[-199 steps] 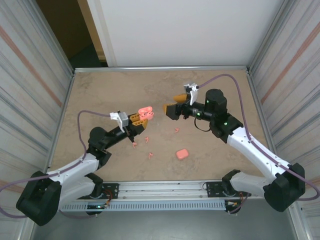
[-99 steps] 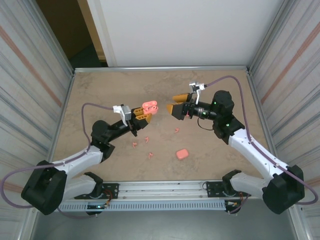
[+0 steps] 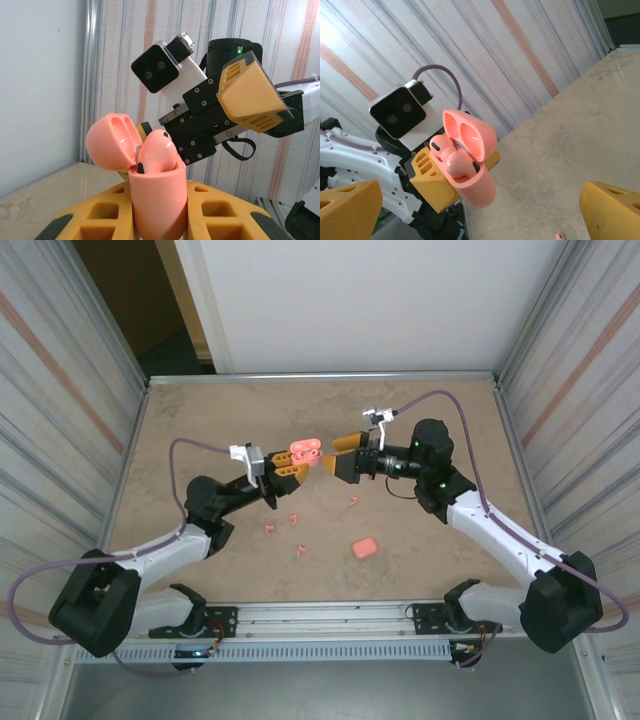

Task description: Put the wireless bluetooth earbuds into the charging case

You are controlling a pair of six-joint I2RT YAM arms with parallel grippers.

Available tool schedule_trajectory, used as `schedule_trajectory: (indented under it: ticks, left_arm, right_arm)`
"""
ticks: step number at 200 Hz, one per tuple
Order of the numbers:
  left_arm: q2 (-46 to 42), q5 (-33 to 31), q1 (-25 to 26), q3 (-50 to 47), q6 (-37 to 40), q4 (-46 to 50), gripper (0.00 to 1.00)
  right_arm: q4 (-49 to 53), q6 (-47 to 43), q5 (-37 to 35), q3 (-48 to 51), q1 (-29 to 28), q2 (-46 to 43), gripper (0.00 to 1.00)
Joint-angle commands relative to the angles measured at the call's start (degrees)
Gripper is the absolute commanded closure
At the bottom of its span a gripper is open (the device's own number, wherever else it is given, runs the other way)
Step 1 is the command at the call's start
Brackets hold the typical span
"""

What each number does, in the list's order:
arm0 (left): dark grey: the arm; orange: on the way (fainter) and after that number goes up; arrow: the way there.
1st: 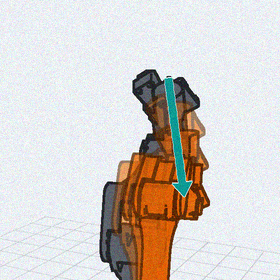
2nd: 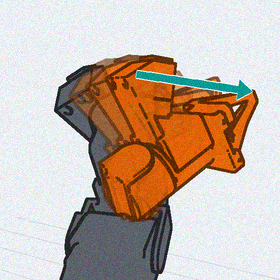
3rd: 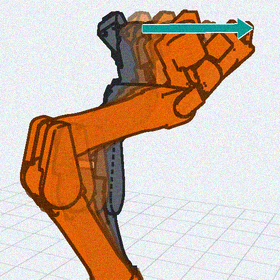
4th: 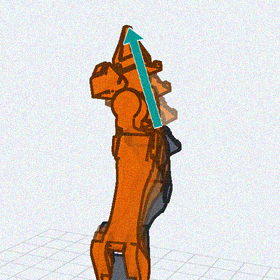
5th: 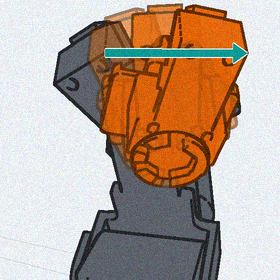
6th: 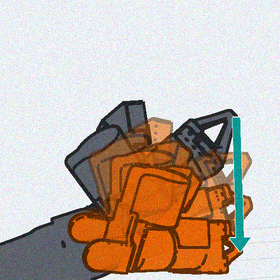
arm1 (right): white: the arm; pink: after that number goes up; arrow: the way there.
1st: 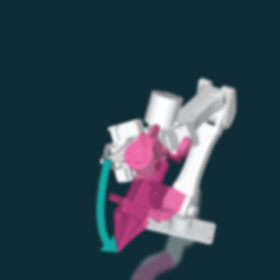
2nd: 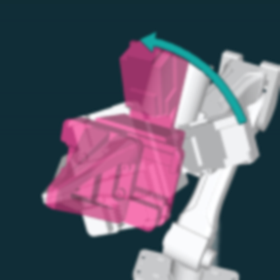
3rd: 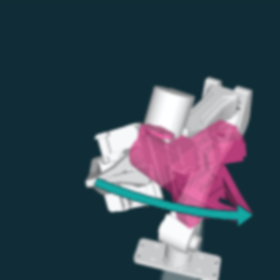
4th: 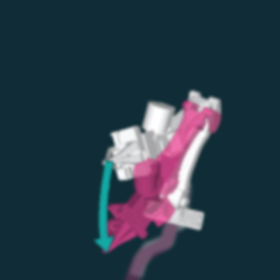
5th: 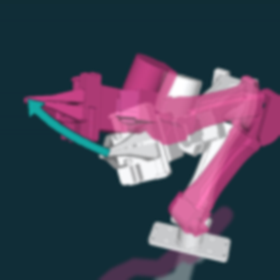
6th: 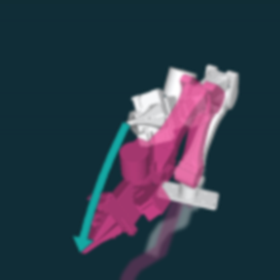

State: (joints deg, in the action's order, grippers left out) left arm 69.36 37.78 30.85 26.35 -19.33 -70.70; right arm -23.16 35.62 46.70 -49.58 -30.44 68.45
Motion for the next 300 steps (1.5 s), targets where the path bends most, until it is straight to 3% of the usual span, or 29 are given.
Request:
schedule_trajectory:
  ticks: [1,62,300]
  left_arm:
    - [1.2,2.0,0.3,2.3,-2.2,-5.1,1.0]
    - [3.3,2.5,0.6,2.8,-4.8,-8.6,1.0]
    - [6.1,0.3,1.4,2.8,-4.5,-8.0,1.0]
  right_arm:
    - [-2.2,0.5,1.9,-3.2,-0.9,0.6,0.0]
    - [-1.8,0.3,3.3,-5.4,-2.0,1.9,0.0]
    - [0.1,-1.6,4.8,-8.9,-3.9,2.5,0.03]
